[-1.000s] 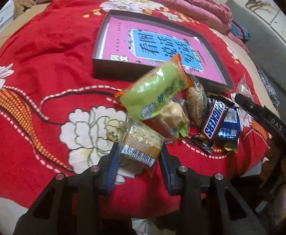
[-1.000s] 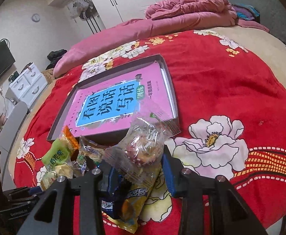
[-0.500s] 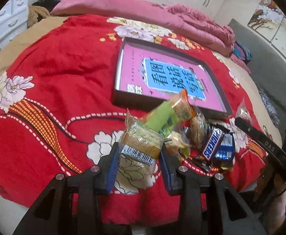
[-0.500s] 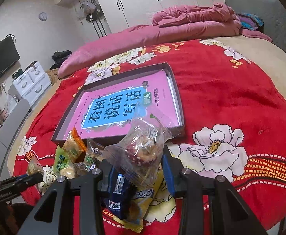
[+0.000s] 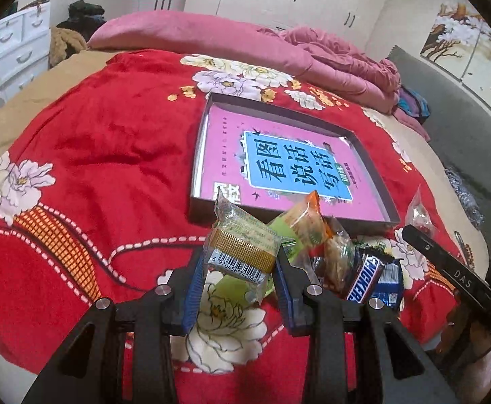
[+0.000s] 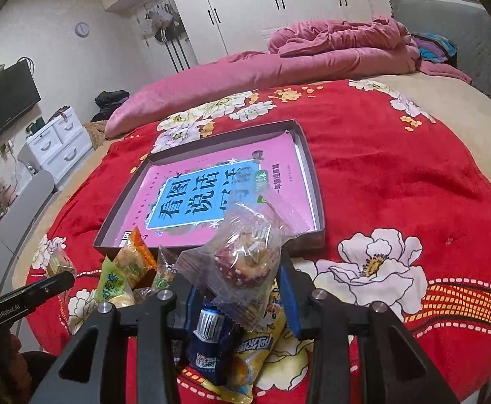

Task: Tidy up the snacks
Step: 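Carry the cake packet with the left tool while the right tool carries the date bag into the tray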

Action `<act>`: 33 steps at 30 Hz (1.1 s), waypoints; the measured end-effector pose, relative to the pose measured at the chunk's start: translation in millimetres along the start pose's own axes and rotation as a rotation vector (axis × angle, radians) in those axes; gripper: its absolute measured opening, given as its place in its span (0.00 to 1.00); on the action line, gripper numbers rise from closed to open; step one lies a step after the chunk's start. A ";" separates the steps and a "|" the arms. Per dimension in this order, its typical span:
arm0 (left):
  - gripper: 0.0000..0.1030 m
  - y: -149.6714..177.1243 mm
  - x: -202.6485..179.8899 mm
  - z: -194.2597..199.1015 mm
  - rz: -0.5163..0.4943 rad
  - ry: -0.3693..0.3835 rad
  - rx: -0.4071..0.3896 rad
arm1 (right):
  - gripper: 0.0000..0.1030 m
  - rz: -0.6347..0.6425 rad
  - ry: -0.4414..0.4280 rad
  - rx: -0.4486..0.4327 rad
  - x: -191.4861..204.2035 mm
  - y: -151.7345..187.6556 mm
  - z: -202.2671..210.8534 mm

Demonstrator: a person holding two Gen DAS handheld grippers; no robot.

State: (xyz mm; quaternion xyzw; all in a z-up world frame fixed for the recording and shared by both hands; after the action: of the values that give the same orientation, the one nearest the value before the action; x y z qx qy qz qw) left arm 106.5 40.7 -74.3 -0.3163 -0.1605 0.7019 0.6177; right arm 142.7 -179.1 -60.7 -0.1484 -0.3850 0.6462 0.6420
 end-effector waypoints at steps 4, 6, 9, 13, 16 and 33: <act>0.38 -6.0 -1.5 -7.1 0.006 0.002 -0.003 | 0.39 0.000 0.009 -0.006 -2.0 -4.6 -3.9; 0.38 -8.5 -1.3 -11.1 0.009 0.001 -0.003 | 0.39 0.000 0.010 -0.007 -2.2 -5.4 -5.7; 0.38 -13.5 0.0 -16.8 0.017 -0.001 -0.006 | 0.39 0.004 0.009 -0.007 -1.6 -7.3 -8.7; 0.38 -23.2 2.8 -24.2 0.035 -0.001 -0.020 | 0.39 0.012 0.011 -0.007 -0.5 -9.4 -13.3; 0.38 -29.6 3.4 -29.9 0.040 -0.004 -0.029 | 0.39 0.024 0.023 -0.012 -1.0 -13.9 -18.7; 0.38 -47.5 -1.2 -53.7 0.018 -0.024 -0.046 | 0.39 0.007 0.050 -0.015 -13.5 -27.9 -39.3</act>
State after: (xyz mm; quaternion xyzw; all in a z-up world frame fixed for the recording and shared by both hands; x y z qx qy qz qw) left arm 177.4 39.5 -84.9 -0.3235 -0.1810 0.7072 0.6021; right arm 191.4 -183.2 -71.5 -0.1705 -0.3731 0.6418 0.6479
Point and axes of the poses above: each gripper's, at about its wrist camera, not at the fingertips, and z roughly against the way its jaws point, x to its left, y to its underside, the point moved 10 cm from there along -z, roughly the way its jaws point, and after that the axes turned 2 degrees about -z, right-handed, at the moved point
